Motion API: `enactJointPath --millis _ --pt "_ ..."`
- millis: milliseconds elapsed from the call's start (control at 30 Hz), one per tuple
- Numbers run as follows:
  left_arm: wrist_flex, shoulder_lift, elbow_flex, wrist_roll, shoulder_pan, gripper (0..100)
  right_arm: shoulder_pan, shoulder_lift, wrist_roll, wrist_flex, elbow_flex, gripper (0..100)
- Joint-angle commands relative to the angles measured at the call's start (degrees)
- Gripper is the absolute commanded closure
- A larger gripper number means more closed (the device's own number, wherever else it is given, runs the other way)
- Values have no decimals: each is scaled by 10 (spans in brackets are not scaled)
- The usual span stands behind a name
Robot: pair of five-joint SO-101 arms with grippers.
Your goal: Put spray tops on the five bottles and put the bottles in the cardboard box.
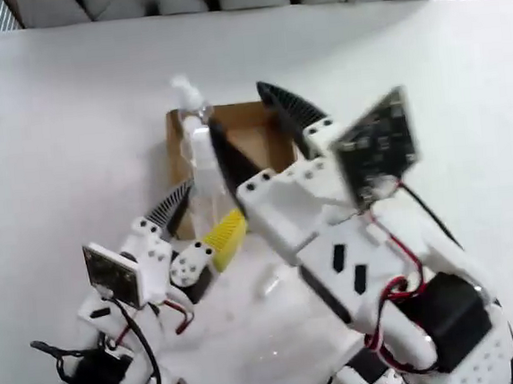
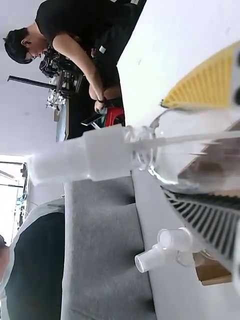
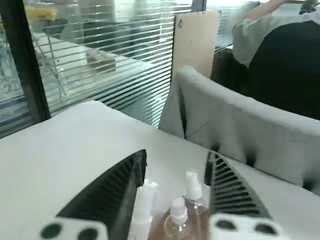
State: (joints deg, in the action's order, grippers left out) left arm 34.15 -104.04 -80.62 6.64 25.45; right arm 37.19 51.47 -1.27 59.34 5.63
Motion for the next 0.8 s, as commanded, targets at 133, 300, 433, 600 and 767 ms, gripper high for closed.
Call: enactJointPath --millis 133,300,433,600,767 --pt "-1 -7 4 5 3 980 -58 -56 2 0 -38 954" --pt "-1 -7 4 5 3 980 -58 -98 4 -37 -34 981" --pt "-1 -7 4 5 3 980 -57 -121 4 -36 -33 982" --pt "-1 -7 3 4 3 980 -29 -110 1 18 -33 983" --pt "-1 -7 3 3 3 980 18 -95 0 84 -33 983"
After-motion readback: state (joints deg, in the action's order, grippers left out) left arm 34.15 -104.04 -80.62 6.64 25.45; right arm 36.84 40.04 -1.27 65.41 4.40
